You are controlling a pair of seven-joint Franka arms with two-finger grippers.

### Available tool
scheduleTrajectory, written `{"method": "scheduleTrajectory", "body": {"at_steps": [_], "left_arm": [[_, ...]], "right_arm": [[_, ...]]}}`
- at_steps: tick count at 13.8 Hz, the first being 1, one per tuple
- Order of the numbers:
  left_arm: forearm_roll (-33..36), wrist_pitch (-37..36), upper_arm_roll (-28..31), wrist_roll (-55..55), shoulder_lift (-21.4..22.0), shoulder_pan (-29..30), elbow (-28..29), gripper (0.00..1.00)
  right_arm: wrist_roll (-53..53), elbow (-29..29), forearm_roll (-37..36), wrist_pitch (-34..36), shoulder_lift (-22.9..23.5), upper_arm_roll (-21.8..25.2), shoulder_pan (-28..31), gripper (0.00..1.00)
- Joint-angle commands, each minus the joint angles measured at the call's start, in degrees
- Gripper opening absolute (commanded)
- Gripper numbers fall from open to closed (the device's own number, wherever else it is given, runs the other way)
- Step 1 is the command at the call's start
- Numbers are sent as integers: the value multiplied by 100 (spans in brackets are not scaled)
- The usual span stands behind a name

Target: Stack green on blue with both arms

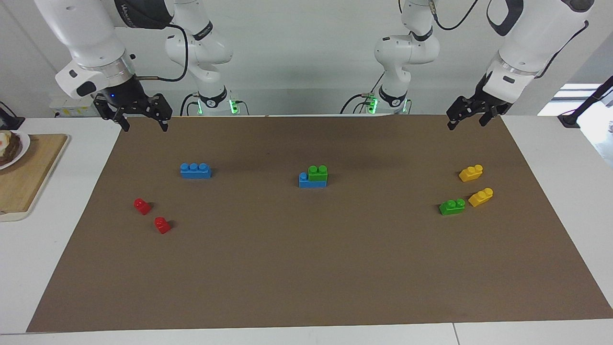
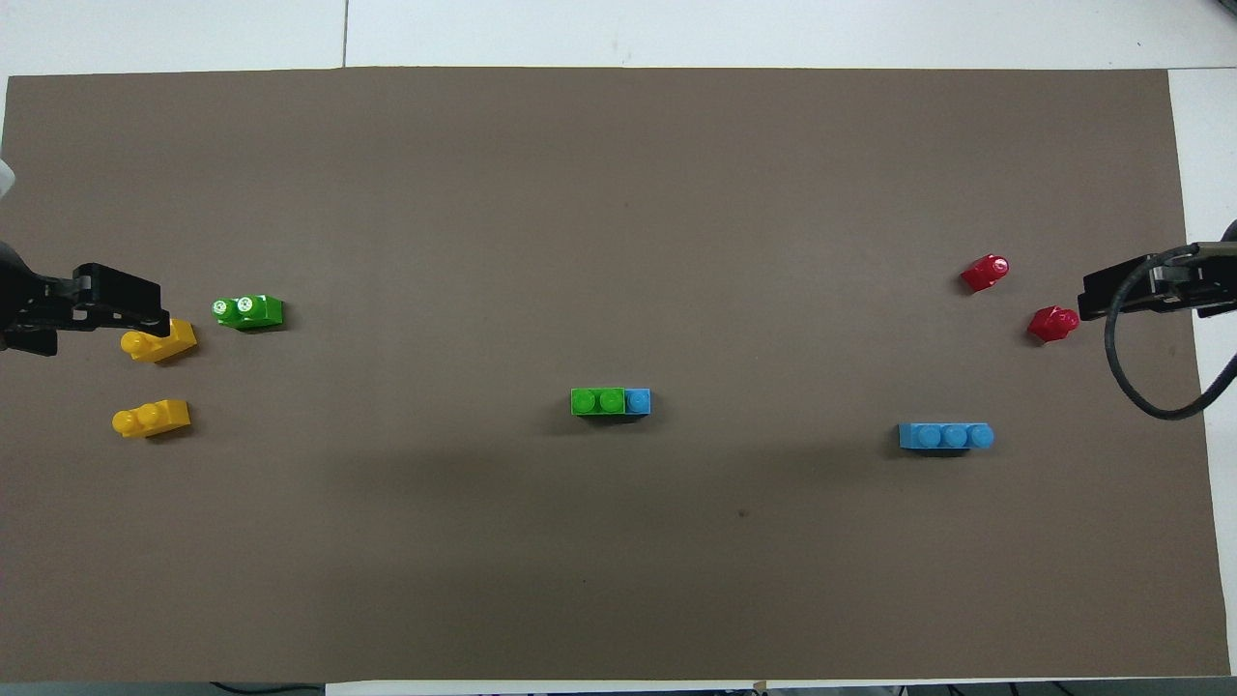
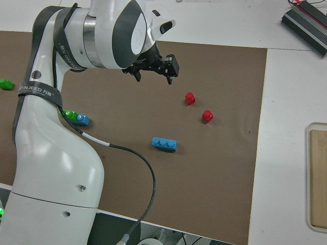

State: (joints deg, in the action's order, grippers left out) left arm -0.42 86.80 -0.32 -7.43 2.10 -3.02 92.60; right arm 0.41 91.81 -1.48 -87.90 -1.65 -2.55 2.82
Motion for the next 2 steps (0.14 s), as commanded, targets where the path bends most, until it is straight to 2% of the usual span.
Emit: {"method": "scheduleTrajectory", "body": {"at_steps": [1, 2], "left_arm": [[157, 170, -39, 207, -7, 65, 12, 100], [157, 162, -30, 198, 1, 65, 12, 100]], "right_arm": [[-24, 4, -81, -52, 7, -79, 96, 100], [-24, 4, -80, -52, 16, -79, 96, 100]]}}
